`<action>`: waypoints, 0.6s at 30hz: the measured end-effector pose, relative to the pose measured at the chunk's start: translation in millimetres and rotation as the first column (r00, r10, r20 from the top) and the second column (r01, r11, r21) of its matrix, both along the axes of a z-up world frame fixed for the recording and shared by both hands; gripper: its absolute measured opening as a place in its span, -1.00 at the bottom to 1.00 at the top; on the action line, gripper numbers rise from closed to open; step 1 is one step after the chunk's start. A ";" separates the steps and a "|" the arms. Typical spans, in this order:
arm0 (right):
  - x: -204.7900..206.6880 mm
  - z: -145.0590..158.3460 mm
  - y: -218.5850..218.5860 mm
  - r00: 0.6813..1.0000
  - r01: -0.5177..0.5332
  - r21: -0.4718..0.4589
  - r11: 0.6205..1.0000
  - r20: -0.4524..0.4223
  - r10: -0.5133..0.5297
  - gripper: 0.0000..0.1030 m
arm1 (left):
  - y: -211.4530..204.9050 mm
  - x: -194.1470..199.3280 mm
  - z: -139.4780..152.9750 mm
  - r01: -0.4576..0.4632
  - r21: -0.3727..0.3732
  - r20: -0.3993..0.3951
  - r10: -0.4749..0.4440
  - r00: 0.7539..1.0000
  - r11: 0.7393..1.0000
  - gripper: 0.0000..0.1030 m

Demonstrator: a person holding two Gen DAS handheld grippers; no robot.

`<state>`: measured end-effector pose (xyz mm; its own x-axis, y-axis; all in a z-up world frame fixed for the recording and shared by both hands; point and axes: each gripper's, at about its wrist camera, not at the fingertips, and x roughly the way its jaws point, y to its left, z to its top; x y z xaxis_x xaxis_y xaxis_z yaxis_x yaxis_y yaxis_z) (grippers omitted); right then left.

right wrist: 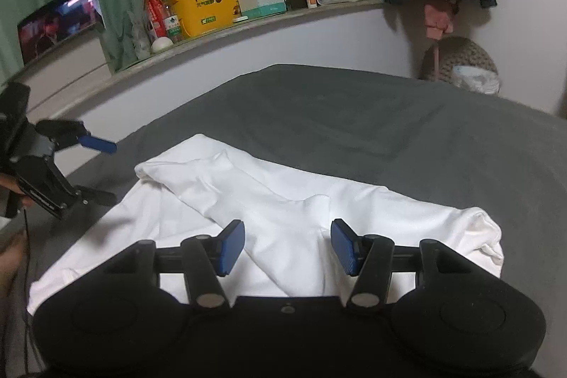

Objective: Fold clothes

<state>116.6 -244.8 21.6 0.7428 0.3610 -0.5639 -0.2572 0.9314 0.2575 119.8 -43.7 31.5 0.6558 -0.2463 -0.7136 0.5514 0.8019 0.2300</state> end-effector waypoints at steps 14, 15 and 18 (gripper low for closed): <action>1.8 -14.0 2.2 0.999 0.034 -0.013 0.999 -0.005 -0.034 0.03 | -26.2 39.8 0.8 0.046 -0.163 -0.003 -0.047 0.999 0.986 0.90; 4.1 -16.9 -2.8 0.999 0.049 0.012 0.999 -0.020 -0.049 0.03 | -31.8 45.2 -3.0 0.040 -0.143 -0.028 -0.044 0.999 0.989 0.89; 8.9 -27.4 -14.6 0.996 0.064 0.093 0.994 -0.064 -0.058 -0.09 | -43.5 56.2 -20.1 0.022 -0.055 -0.076 -0.026 0.997 0.998 0.49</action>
